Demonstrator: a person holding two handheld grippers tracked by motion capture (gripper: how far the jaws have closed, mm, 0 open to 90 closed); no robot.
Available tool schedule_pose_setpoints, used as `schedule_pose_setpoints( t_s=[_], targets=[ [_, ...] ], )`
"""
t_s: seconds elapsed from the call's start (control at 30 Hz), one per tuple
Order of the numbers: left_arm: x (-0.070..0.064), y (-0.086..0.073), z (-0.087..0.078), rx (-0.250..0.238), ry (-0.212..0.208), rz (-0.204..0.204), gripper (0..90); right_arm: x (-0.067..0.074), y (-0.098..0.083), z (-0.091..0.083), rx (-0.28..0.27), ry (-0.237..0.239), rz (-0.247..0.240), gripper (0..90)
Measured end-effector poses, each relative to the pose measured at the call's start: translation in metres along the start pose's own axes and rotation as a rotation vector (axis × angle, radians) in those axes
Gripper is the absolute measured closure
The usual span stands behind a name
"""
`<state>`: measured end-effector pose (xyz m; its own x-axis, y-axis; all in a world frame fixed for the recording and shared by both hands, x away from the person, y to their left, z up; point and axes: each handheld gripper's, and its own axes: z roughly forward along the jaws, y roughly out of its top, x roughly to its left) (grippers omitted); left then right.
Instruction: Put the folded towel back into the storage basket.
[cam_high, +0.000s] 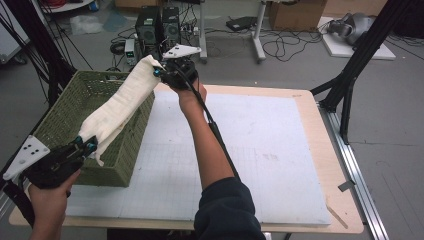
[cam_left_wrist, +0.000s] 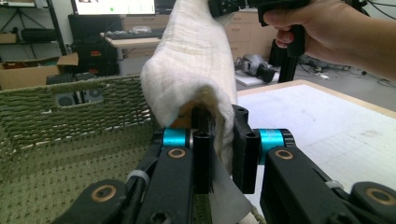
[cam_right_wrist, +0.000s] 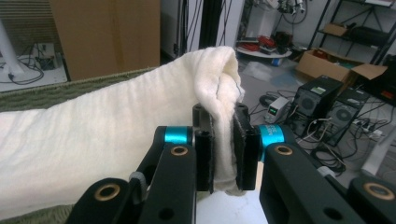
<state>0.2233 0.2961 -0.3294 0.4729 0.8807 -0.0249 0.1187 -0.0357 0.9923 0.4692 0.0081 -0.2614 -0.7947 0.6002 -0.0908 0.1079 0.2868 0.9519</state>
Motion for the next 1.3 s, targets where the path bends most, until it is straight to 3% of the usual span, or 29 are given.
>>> schedule_pose_setpoints(
  t_s=[0.67,1.17,1.23,1.3],
  targets=[
    [0.021,-0.003,-0.019,-0.007,0.094,-0.022,80.7,0.024,0.022,0.062,0.024,0.046,-0.025,81.6],
    [0.031,-0.006,-0.024,-0.005,0.12,-0.057,80.2,0.039,0.03,0.101,0.047,0.059,-0.036,81.6],
    [0.032,-0.007,-0.024,0.003,0.124,-0.066,78.9,0.041,0.029,0.107,0.052,0.062,-0.037,81.6],
    [0.035,-0.008,-0.023,0.015,0.129,-0.104,68.7,0.044,0.029,0.114,0.053,0.066,-0.033,78.2]
  ],
)
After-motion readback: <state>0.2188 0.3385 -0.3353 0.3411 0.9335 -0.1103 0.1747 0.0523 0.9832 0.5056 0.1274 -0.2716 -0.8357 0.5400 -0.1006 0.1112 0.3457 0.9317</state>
